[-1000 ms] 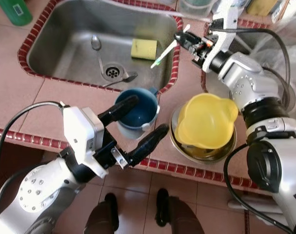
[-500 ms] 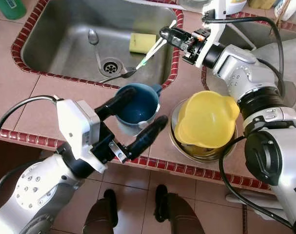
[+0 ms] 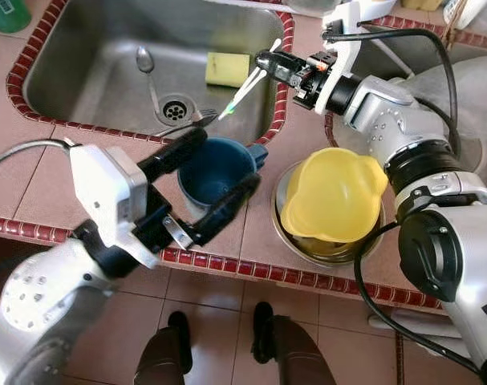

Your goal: Kitchen organization

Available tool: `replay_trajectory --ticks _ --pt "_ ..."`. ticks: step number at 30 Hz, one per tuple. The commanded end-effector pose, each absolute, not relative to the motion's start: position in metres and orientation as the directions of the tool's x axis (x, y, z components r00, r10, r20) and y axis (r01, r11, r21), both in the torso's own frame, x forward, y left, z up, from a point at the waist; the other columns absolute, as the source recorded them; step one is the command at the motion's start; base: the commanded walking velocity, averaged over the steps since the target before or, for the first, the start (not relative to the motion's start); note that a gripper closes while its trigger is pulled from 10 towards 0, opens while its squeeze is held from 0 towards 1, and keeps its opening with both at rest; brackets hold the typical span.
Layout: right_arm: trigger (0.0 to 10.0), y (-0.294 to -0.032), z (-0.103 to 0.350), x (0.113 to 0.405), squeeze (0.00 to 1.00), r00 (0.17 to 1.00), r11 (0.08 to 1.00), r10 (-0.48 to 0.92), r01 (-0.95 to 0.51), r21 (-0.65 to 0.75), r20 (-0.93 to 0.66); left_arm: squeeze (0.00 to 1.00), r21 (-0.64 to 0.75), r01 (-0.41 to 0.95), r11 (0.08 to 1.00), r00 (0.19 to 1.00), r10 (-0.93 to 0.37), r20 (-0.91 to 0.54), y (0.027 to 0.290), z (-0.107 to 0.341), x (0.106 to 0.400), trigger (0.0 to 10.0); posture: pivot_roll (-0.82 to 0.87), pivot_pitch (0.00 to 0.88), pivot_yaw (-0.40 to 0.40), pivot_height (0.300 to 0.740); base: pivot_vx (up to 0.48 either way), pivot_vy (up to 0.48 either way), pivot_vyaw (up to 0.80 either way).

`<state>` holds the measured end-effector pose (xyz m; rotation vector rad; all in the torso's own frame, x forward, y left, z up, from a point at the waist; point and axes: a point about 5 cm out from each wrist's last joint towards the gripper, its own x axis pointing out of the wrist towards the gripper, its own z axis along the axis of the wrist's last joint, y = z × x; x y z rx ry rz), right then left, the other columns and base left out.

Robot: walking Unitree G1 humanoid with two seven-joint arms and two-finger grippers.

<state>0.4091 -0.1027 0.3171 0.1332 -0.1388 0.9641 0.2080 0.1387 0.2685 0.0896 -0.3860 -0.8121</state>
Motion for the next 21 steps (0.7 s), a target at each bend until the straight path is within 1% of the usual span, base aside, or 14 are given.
replay_trajectory --ticks 1,4,5,7,10,19,20,21 --pt "10.0 -0.103 0.324 0.409 0.0 0.554 0.558 0.81 -0.829 0.035 0.191 0.0 0.24 0.69 0.682 0.625 -0.73 0.278 0.142 0.269 0.207 10.0 -0.01 0.418 -0.101 0.74 0.0 0.0 0.0" --pt "10.0 -0.103 0.326 0.409 0.0 0.551 0.555 0.811 -0.831 0.039 0.197 0.0 0.301 0.656 0.692 0.645 -0.721 0.253 0.148 0.272 0.211 10.0 -0.01 0.417 -0.102 0.74 0.0 0.0 0.0" --pt "10.0 -0.103 0.326 0.409 0.0 0.553 0.557 0.81 -0.83 0.038 0.197 0.0 0.325 0.634 0.701 0.665 -0.71 0.232 0.152 0.273 0.215 10.0 -0.01 0.419 -0.102 0.74 0.0 0.0 0.0" --pt "10.0 -0.103 0.326 0.409 0.0 0.554 0.558 0.808 -0.829 0.043 0.198 0.0 0.324 0.623 0.712 0.678 -0.698 0.23 0.156 0.276 0.218 10.0 0.0 0.419 -0.104 0.74 0.0 0.0 0.0" --pt "10.0 -0.103 0.325 0.409 0.0 0.557 0.557 0.806 -0.828 0.062 0.199 0.0 0.345 0.625 0.7 0.669 -0.708 0.227 0.157 0.277 0.216 10.0 0.0 0.419 -0.104 0.74 0.0 0.0 0.0" --pt "10.0 -0.098 0.32 0.409 0.0 0.549 0.54 0.815 -0.836 0.101 0.186 0.0 0.344 0.634 0.693 0.663 -0.716 0.22 0.156 0.279 0.216 10.0 0.01 0.426 -0.105 0.74 0.0 0.0 0.0" --pt "10.0 -0.097 0.32 0.409 1.0 0.541 0.529 0.819 -0.841 0.115 0.192 0.0 0.343 0.635 0.692 0.663 -0.716 0.219 0.157 0.279 0.216 10.0 0.01 0.426 -0.105 0.74 0.0 0.0 0.0" --pt "10.0 -0.097 0.32 0.409 1.0 0.539 0.525 0.82 -0.843 0.119 0.195 0.0 0.344 0.635 0.691 0.662 -0.717 0.219 0.157 0.279 0.216 10.0 0.01 0.426 -0.105 0.74 0.0 0.0 0.0"
